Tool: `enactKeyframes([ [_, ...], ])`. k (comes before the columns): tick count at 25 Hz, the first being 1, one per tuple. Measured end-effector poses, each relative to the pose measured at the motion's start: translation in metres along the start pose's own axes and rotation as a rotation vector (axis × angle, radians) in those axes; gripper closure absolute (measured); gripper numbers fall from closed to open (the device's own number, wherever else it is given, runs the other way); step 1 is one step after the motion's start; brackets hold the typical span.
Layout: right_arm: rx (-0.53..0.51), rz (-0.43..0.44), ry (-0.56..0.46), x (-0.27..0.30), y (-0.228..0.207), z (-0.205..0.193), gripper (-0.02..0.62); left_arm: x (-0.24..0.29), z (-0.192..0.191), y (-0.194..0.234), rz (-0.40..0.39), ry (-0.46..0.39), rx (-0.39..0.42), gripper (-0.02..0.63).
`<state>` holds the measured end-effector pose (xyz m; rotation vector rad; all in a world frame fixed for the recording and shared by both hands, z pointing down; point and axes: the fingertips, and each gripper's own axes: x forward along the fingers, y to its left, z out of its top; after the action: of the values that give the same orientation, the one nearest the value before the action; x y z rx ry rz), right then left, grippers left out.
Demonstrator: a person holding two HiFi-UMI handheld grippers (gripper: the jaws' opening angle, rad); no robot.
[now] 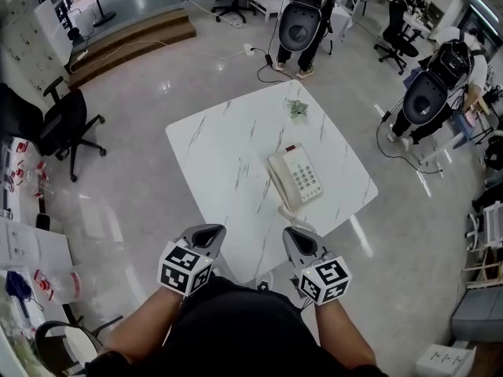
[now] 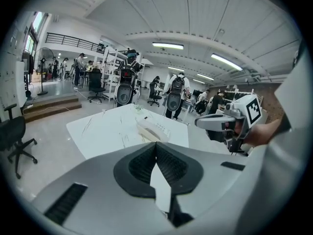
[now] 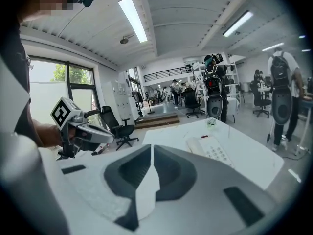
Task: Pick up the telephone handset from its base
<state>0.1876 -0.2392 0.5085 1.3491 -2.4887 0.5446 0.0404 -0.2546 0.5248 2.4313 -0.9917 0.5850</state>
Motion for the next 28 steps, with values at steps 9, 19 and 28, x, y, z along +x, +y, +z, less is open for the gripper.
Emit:
enactKeyframes([
  [9,-0.049,-0.019,0.024,0.007,0.002,0.000,0.512,-0.003,0.001,0.003,-0.007,0.001,0.005,0.601],
  [19,-0.066,-0.005,0.049,0.014,0.005,0.000,0.417,-0.003,0.003,0.010,-0.005,0.001,-0.003,0.601],
  [28,-0.067,-0.109,0.105,0.017,-0.025,-0.010,0.402,-0.005,-0.002,0.015,0.008,-0.005,-0.020,0.601],
])
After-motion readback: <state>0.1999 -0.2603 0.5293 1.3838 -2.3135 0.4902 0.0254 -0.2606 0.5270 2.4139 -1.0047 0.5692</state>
